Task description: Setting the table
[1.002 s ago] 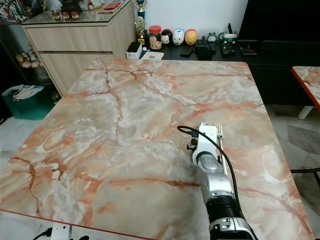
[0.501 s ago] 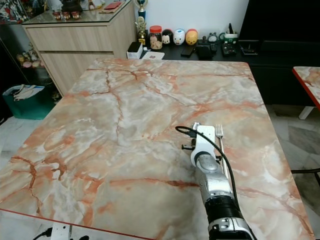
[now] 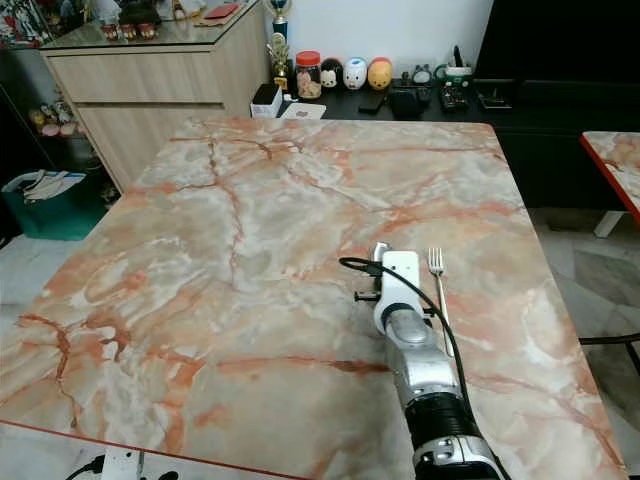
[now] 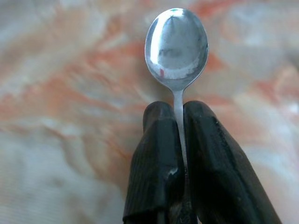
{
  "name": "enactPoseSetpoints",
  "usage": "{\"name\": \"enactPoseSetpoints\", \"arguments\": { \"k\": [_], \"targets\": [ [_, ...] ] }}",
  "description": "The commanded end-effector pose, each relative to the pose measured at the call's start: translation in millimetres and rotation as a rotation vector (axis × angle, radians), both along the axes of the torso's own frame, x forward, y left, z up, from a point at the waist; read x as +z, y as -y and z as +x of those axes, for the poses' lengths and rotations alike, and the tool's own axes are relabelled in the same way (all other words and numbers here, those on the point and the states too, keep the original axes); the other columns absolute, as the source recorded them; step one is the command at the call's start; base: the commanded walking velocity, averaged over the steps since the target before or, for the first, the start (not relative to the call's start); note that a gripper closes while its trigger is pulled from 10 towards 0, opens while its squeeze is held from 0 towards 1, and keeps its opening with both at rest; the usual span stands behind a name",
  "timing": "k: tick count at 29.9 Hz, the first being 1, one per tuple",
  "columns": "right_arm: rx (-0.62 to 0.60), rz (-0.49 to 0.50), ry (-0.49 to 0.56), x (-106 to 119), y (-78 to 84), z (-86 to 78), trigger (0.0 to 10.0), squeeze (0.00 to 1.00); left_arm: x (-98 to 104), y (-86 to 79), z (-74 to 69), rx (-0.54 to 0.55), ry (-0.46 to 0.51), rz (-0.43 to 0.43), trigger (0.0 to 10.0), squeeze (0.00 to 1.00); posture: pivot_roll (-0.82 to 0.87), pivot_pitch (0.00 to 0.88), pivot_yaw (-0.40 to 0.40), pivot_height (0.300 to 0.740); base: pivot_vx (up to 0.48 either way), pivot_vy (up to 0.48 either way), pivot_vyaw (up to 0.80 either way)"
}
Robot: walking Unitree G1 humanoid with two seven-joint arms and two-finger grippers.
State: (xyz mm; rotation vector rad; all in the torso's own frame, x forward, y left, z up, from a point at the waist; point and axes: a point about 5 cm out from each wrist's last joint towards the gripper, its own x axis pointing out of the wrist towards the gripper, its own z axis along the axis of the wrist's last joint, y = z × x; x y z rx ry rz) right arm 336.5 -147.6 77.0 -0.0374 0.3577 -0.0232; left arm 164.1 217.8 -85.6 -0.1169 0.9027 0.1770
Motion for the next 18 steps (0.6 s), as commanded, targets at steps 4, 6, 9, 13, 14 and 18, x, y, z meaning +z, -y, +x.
{"name": "enactPoseSetpoints", "arguments": {
  "k": [4,6,9,13,14,18],
  "targets": [
    [0.048,-0.014,0.264,33,-6.3,-1.1,10.0,0.00,-2,-1.8,-4.7,-0.007,-0.023,0.006,10.0,0.00,-0.09,0.000,0.055,0.740,0.000,0.000,0.00],
    [0.066,-0.019,0.304,35,-9.8,-5.8,10.0,0.00,-2,-2.6,-5.0,-0.014,-0.030,0.015,10.0,0.00,-0.10,0.000,0.056,0.740,0.000,0.000,0.00],
    [0.064,-0.014,0.357,37,-9.9,-12.8,10.0,0.00,-2,-3.0,-5.1,-0.013,-0.032,0.021,10.0,0.00,-0.10,0.000,0.056,0.740,0.000,0.000,0.00],
    [0.089,-0.054,0.446,41,-8.2,-24.4,10.0,0.00,-2,-3.4,-5.7,-0.020,-0.039,0.031,10.0,0.00,-0.09,0.000,0.058,0.740,0.000,0.000,0.00],
    [0.089,-0.054,0.446,41,-8.2,-24.4,10.0,0.00,-2,-3.4,-5.7,-0.020,-0.039,0.031,10.0,0.00,-0.09,0.000,0.058,0.740,0.000,0.000,0.00],
    [0.091,-0.040,0.495,45,-5.9,-31.3,10.0,0.00,-3,-4.0,-6.3,-0.034,-0.050,0.046,10.0,0.00,-0.10,0.000,0.062,0.740,0.000,0.000,0.00]
  ]
}}
